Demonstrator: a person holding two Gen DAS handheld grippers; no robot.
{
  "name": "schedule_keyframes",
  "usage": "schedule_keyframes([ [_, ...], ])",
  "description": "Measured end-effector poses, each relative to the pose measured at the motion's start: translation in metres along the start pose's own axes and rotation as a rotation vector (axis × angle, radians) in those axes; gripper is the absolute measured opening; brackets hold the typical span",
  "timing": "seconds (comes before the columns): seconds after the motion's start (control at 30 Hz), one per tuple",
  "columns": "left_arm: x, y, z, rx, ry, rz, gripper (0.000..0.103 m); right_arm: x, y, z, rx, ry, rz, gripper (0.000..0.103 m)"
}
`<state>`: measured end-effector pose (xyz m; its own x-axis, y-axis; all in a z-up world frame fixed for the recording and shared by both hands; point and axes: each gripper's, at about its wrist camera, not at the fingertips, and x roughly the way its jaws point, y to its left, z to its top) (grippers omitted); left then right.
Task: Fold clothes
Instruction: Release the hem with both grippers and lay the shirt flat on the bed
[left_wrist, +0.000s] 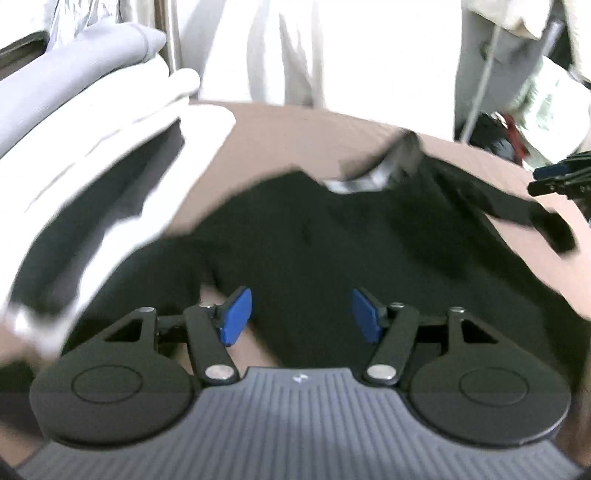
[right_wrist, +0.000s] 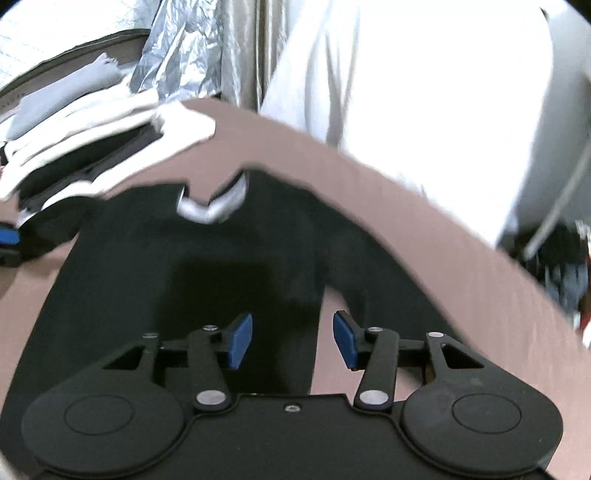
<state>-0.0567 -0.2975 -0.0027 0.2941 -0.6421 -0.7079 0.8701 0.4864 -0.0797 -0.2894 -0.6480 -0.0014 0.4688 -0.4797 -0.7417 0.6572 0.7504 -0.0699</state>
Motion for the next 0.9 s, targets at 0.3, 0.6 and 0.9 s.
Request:
schedule_keyframes([
  [0.3,0.152,0.039,0.069,0.179,0.138,0.224,0.066,0.124,0.002,0.107,0.133,0.024,0.179,0.074],
  [0.6,0.185,0.064,0.077,-0.016,0.097,0.088,0.002,0.215,0.017,0.119,0.207,0.073,-0.088,0.004],
  [0.9,0.173,0.051,0.076,0.008,0.025,0.409,0.004,0.264,-0.007,0.142,0.413,0.055,-0.035,0.062],
])
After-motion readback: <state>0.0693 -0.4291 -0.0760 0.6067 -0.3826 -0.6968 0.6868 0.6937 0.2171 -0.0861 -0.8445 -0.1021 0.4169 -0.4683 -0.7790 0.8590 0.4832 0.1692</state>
